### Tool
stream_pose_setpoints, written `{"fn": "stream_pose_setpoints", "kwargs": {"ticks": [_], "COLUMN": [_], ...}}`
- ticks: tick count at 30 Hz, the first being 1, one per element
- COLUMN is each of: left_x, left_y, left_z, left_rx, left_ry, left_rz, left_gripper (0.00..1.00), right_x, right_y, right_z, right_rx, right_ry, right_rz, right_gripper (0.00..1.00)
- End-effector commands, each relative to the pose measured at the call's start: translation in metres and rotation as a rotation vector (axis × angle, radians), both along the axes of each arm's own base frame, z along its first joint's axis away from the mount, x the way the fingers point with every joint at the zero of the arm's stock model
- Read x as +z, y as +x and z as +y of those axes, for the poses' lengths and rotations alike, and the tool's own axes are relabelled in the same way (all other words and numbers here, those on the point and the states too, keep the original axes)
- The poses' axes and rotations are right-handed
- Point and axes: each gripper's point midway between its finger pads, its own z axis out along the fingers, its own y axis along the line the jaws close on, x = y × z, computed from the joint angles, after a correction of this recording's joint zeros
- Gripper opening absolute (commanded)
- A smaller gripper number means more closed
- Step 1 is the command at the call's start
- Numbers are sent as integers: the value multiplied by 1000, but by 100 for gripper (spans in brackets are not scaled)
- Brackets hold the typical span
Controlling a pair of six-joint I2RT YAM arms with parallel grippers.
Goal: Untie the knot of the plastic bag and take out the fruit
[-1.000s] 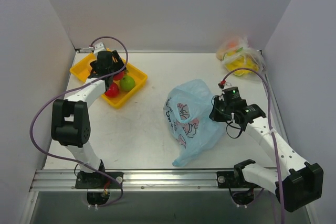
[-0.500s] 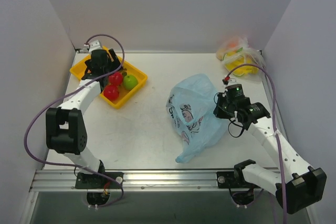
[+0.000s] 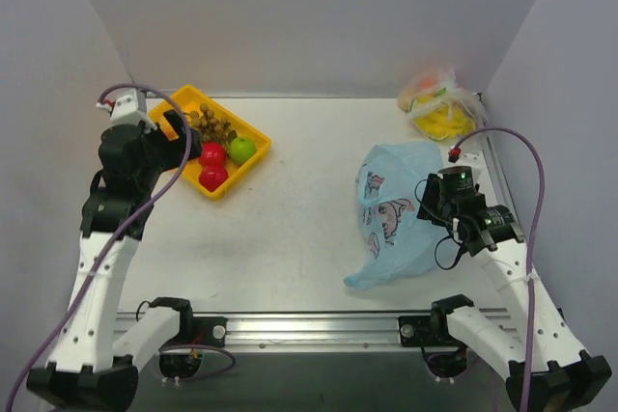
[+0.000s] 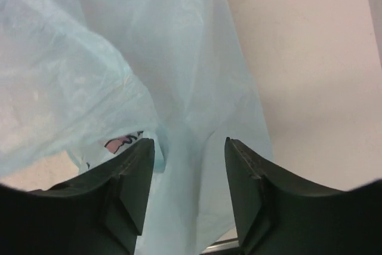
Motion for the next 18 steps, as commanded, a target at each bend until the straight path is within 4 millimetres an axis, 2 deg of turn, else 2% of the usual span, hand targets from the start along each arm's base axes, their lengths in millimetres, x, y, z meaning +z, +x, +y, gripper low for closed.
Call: {"fn": "stream_pose_setpoints", "kwargs": {"ticks": [1, 2, 3, 5, 6, 8, 10, 14, 18], "left_x": [-3, -9, 3, -1, 2, -4, 1, 11, 25], "left_y": [-59, -70, -88, -106, -117, -130, -143, -174, -210], "left_z": [12, 14, 18, 26, 29, 35, 38, 46, 66], "left_rx": [13, 26, 46, 87, 104, 129, 132, 136, 172], "left_ry": [29, 29, 7, 1, -4, 17, 33, 41, 51], "left_rz": [21, 34, -26, -34, -52, -26, -48, -105, -205], "left_gripper": [97, 97, 98, 97, 98, 97, 97, 97, 97], "right_x": [16, 21, 31, 45, 51, 71, 90, 111, 127], "right_y": [-14, -16, -16, -23, -25, -34, -45, -70, -96], "right_z": [-18, -18, -17, -18, -18, -17, -16, -13, -22], "right_rx": [-68, -65, -65, -67, -66, -59, -43, 13, 27], "right_ry": [-42, -34, -23, -3, 8, 45, 80, 140, 147], "right_rz": [-10, -22, -46, -85, -103, -167, -236, -354, -496], "right_gripper": [59, 73, 80, 95, 99, 100, 100, 100, 100]}}
